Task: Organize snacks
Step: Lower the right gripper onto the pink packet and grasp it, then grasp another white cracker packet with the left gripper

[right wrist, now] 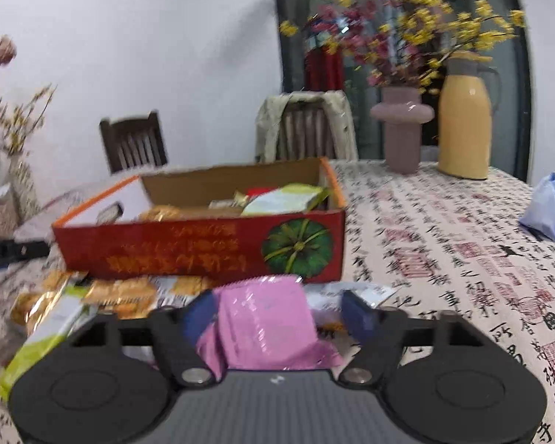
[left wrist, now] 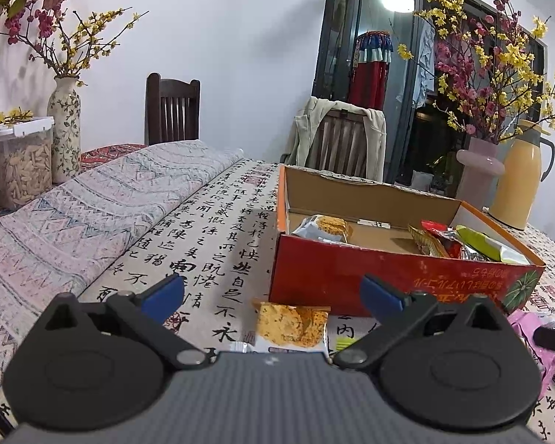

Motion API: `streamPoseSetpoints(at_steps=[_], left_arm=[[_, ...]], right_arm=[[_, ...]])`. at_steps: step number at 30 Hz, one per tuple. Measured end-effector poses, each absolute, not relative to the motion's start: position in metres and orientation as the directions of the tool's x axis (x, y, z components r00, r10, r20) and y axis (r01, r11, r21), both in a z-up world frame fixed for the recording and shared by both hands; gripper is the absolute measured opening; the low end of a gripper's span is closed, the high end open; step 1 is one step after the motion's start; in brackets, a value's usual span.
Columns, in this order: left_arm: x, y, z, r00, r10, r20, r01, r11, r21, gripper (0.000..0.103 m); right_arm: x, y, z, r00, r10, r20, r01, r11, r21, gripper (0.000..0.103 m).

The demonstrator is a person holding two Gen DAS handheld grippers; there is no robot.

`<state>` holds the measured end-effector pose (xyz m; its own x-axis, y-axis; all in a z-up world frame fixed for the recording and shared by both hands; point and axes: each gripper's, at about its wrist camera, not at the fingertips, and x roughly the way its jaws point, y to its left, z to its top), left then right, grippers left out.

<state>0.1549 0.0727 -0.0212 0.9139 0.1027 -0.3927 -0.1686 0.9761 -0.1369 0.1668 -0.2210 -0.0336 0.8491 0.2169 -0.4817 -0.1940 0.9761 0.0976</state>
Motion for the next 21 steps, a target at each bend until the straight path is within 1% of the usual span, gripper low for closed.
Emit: streamPoseSetpoints(at_steps=[3,6,11,14,18,21], left_arm=[[0.154,0.073,-0.021,0.915,0.099,-0.391,-0.166,0.976,-0.142,0.103],[0.154,0.074,-0.021,0.915,0.096,-0.391,-0.164,0.976,-0.145,0.103],[0.154,0.075,-0.022,0.916,0.093,-0.389,-0.163,0.975,-0.152,0.103],[0.153,0.074,-0.022,0.917,0.091,-0.389,-0.162,0.975,-0.153,0.103],[0.154,0.074,-0.022,0.916,0.092,-0.39,-0.162,0.975,-0.153,0.103],[0.154,0.074,-0.022,0.916,0.092,-0.39,-0.163,0.975,-0.152,0.103]], right_arm=[[0.173,-0.216,-0.035,0.822,0.232,-0.52,-0.223,0.972,0.08,0.065],[0.181,-0.212,-0.036,0.805,0.217,-0.553,-0.223,0.973,0.057,0.065],[0.193,-0.211,-0.04,0.772,0.209,-0.6,-0.211,0.975,0.068,0.065],[0.195,-0.21,-0.046,0.758,0.205,-0.619,-0.212,0.975,0.063,0.062],[0.19,-0.21,-0.046,0.775,0.204,-0.598,-0.216,0.975,0.052,0.061],[0.18,-0.212,-0.044,0.82,0.188,-0.541,-0.194,0.98,0.047,0.061]])
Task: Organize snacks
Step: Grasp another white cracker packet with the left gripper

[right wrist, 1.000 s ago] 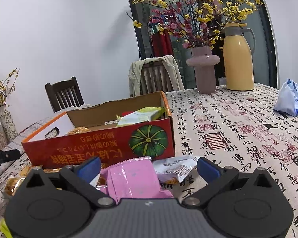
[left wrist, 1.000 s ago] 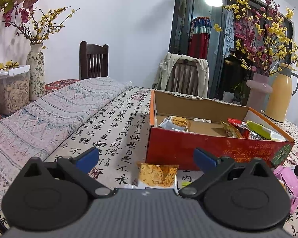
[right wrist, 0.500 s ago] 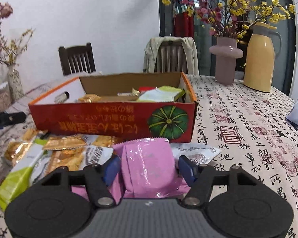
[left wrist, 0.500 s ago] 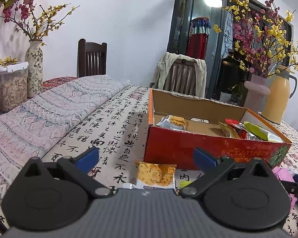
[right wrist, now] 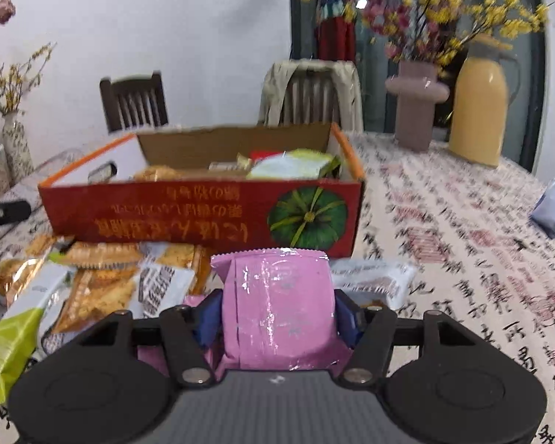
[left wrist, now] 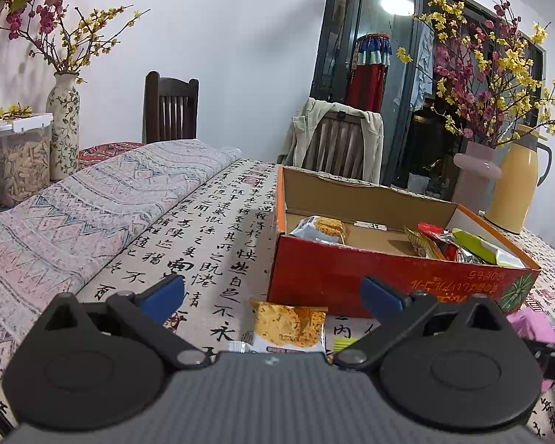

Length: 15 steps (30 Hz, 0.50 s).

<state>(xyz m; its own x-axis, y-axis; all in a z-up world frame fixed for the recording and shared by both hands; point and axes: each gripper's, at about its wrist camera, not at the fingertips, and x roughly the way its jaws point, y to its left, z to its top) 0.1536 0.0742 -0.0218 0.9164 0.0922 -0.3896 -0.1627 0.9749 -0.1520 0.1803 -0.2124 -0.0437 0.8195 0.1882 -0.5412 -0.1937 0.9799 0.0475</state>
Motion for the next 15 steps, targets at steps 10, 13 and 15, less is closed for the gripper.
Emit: streamPoseSetpoints(at_steps=[10,13,15], left_arm=[[0.157,0.074,-0.022,0.898,0.124,-0.422,-0.196,0.972,-0.131,0.103],[0.162,0.073,-0.021,0.868,0.13,-0.479,-0.202,0.974,-0.102,0.103],[0.163,0.075,-0.02,0.853,0.09,-0.514,-0.174,0.978,-0.118,0.103]], right_arm=[[0.174,-0.225,-0.041,0.862,0.192,-0.47,-0.163,0.981,0.101,0.061],[0.174,-0.227,-0.041,0.861,0.2,-0.467,-0.163,0.979,0.12,0.061],[0.174,-0.228,-0.042,0.86,0.206,-0.466,-0.165,0.978,0.127,0.061]])
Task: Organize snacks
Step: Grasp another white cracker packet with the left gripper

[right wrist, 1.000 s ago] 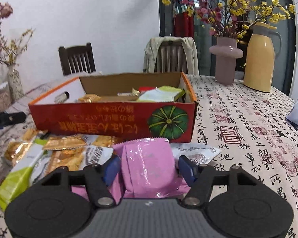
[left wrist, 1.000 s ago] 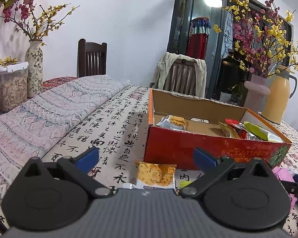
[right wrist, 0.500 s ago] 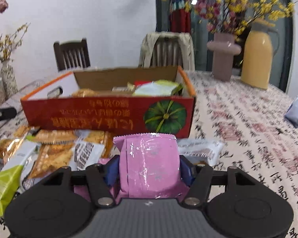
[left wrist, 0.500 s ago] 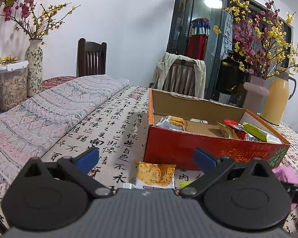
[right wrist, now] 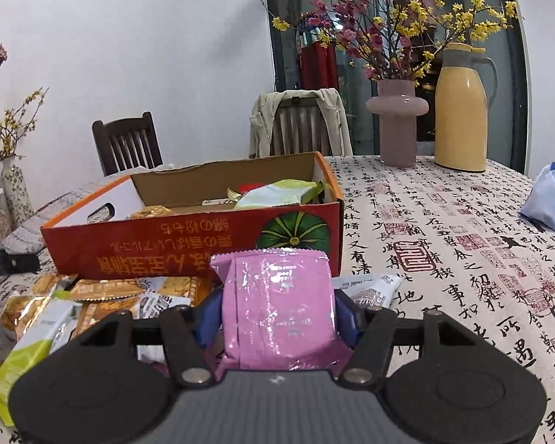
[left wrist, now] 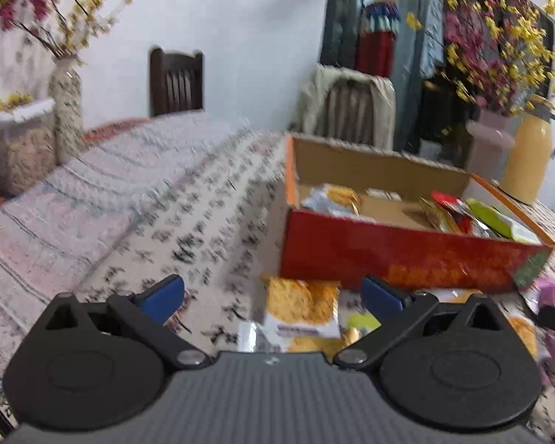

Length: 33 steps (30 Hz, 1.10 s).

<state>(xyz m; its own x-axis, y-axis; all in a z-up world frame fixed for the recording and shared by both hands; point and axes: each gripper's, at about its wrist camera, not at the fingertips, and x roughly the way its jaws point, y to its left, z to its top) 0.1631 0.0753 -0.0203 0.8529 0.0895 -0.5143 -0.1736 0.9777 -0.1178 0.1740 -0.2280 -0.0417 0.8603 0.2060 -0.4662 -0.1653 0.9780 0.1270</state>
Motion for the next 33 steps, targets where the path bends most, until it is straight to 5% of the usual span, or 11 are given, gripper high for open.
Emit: streamPoseSetpoints(at_steps=[8,19,33], left_arm=[[0.166,0.074,-0.024,0.768,0.084,-0.635,-0.18,0.98,-0.088,0.103],[0.163,0.065,-0.035,0.722,0.112,-0.682,-0.191,0.981,-0.042,0.103],[0.148,0.05,-0.037,0.726,0.134,-0.674,-0.181,0.984,0.001,0.076]], right_arm=[[0.173,-0.228,-0.042,0.86,0.219,-0.461,-0.173,0.975,0.14,0.061],[0.172,-0.23,-0.043,0.862,0.235,-0.45,-0.183,0.971,0.155,0.061],[0.17,-0.232,-0.042,0.862,0.254,-0.439,-0.197,0.965,0.171,0.061]])
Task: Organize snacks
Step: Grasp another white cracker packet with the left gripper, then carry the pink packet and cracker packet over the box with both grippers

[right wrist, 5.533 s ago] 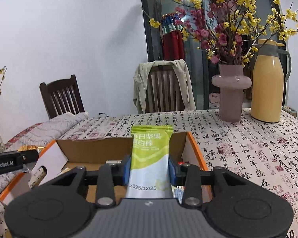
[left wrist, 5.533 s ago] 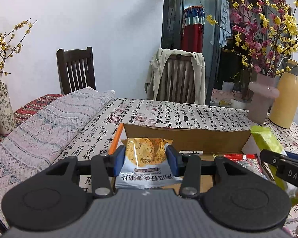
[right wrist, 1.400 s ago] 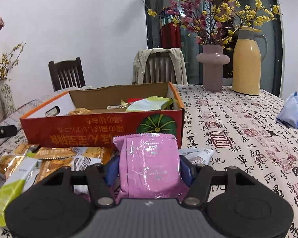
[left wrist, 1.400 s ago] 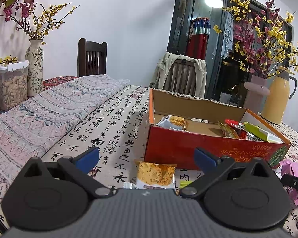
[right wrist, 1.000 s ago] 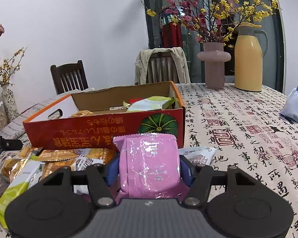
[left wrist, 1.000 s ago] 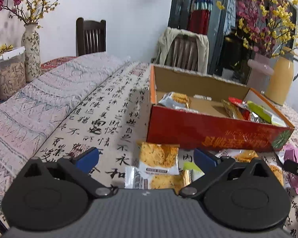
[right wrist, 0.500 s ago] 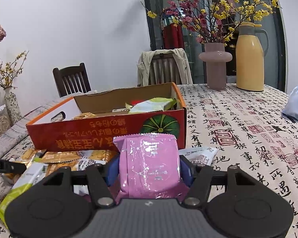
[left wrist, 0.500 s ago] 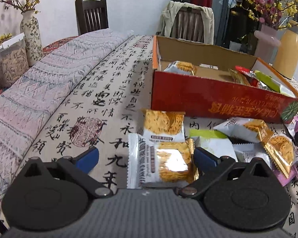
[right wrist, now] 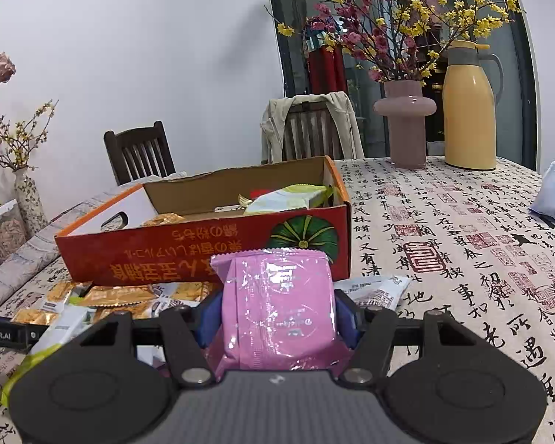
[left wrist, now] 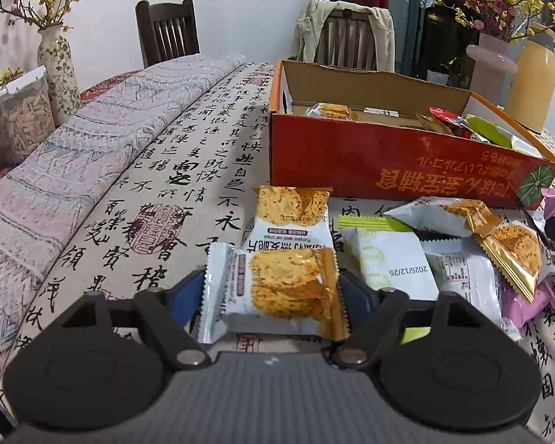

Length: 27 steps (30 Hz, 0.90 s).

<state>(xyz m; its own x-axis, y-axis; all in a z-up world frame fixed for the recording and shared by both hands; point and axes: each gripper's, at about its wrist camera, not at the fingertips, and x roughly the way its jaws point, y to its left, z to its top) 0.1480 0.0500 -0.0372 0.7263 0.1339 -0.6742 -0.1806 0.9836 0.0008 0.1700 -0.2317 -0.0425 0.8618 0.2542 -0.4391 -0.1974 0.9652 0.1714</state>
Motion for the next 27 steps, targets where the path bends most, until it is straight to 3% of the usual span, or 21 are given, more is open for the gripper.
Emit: streamPoseSetpoints(at_steps=[13,27], left_arm=[[0.136,0.049,-0.034,0.76,0.126,-0.637,-0.161,0.987,0.003,0.059],[0.132,0.046,-0.005,0.83,0.097,-0.549,-0.12,0.993,-0.007,0.058]], right_arm=[[0.165,-0.231,-0.041,0.879,0.242,-0.411,-0.192,0.968,0.16,0.061],[0.153,-0.227,-0.026,0.897,0.233,-0.376,-0.198,0.972,0.128,0.061]])
